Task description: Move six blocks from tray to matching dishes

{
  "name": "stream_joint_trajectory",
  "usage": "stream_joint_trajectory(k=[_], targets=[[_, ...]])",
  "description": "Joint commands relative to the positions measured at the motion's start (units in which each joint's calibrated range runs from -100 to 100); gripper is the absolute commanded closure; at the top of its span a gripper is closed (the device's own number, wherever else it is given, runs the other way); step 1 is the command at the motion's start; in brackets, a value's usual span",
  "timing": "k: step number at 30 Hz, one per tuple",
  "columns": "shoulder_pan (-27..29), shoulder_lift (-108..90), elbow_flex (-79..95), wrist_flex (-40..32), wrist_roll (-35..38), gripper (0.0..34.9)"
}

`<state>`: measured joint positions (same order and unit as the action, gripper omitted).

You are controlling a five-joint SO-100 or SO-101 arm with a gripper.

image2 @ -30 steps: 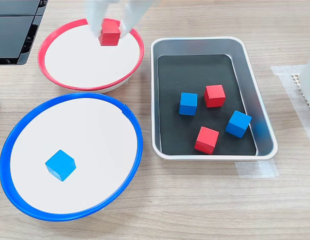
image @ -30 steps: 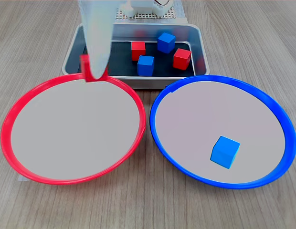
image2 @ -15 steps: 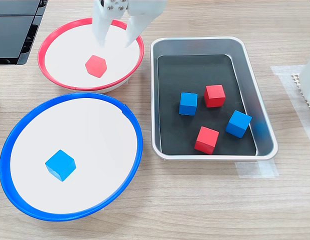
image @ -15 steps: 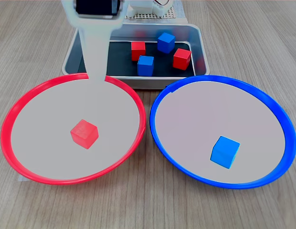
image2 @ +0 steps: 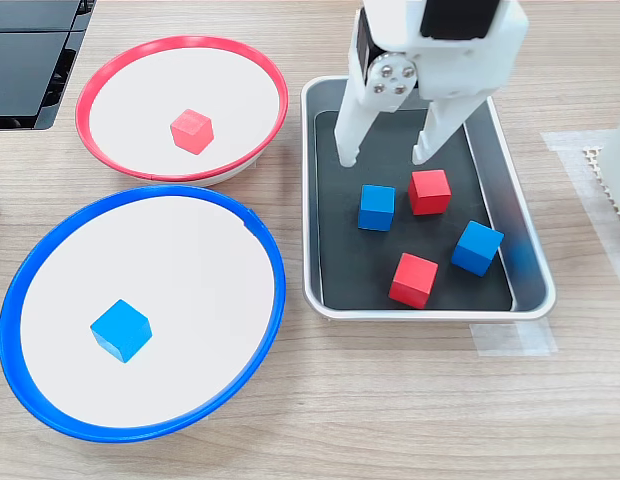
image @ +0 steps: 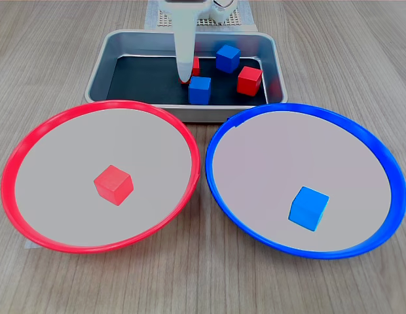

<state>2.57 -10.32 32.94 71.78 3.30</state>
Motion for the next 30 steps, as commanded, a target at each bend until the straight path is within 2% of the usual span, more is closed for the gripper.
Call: stream_joint_trajectory(k=[1,6,8,9,10,11,12,13,16,18,20,21,24,28,29,30], targets=[[-1.95,1.49,0.51,-2.07,-1.66,15.9],[-3.27,4.56,1.06,-5.37,-2.30,17.1],[-3.93,6.09,1.15,-6.86,-2.30,19.0],[-4.12,6.69,1.06,-7.19,-2.30,21.2],[-4.31,7.37,0.70,-7.60,-2.30,25.2],[-4.50,8.14,0.33,-8.18,-2.30,31.4],[-4.68,8.65,-0.12,-8.43,-2.15,34.1],[-4.78,8.99,-0.67,-8.43,-2.05,34.6],[-5.44,8.74,-4.40,-5.37,-1.27,34.6],[-6.28,7.88,-10.05,-0.17,-0.73,34.6],[-7.41,7.63,-19.24,4.78,-0.73,34.6],[-8.73,9.42,-29.07,6.60,-1.51,34.6],[-11.08,14.96,-41.00,4.61,-2.93,34.6],[-14.75,23.75,-48.37,-3.72,-3.47,34.6],[-15.60,25.37,-48.46,-6.20,-2.88,31.8],[-16.26,25.97,-47.37,-7.93,-2.00,27.3]])
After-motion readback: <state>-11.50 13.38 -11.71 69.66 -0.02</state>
